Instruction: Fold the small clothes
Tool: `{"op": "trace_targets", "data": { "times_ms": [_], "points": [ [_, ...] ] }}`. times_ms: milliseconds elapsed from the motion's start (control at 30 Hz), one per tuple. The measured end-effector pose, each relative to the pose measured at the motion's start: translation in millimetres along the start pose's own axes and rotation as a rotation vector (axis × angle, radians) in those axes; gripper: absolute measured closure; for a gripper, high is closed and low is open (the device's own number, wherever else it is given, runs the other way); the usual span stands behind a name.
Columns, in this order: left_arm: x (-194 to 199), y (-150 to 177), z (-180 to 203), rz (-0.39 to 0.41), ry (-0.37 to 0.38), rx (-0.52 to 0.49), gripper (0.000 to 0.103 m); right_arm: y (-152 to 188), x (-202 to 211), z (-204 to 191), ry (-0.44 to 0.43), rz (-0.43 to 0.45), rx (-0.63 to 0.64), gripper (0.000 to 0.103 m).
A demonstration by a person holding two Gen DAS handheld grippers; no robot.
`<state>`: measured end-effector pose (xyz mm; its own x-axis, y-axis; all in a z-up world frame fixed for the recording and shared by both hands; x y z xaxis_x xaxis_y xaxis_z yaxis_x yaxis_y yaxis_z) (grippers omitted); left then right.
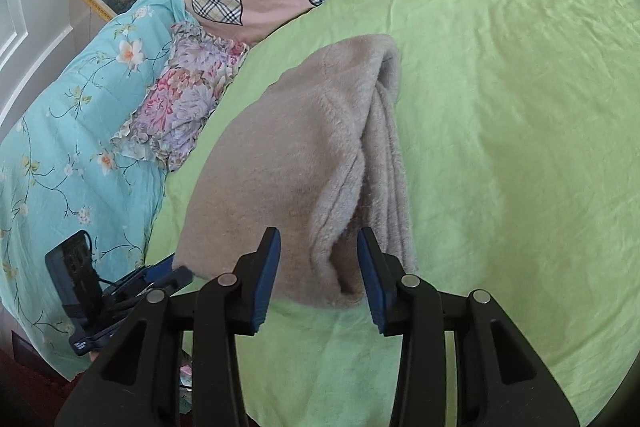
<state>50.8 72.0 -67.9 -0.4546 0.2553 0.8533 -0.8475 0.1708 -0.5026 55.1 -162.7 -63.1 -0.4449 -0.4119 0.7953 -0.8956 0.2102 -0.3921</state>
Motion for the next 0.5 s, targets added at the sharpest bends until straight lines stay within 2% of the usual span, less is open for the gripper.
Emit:
{"op": "trace_targets", "data": {
  "times_ms": [67,200,267,367,500],
  "points": [
    [-8.3,2.5,0.1,-0.011,-0.029,-0.009,0.054,1.3,-4.4,-2.0,-0.006,-0.003,0.003,0.062],
    [-6.4,14.3,8.1,-0.014,-0.034,-0.070,0.054,4.0,-6.1,-1.6,-0.020,-0.002,0.001,0.062],
    [-9.2,13.6,0.9,-0.024,-0.041,-0.032,0.054,4.6,-4.9,0.1,-0.028,0.002,-0.003,0.062],
    [-11.6,3.6,-14.4,-0.022,-0.003,0.071,0.054,4.8,-7.3,0.1,-0.036,0.003,-0.009,0.062],
    [-14.9,-4.3,-17.0,-0.033,0.016,0.113,0.059,5.6,-8.4,-2.5,-0.048,0.007,-0.010,0.062]
  ]
}}
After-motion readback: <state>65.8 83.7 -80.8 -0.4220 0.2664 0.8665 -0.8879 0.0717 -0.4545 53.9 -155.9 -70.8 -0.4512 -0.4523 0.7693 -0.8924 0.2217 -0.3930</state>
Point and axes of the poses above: each gripper's, at about its wrist camera, not at the fingertips, and x roughly against the way its jaws point, z to its right, y to its underside, the point moved 7 cm from there along -x, roughly the way its jaws point, and after that the axes turned 12 degrees about -z, right-handed, at the moved point
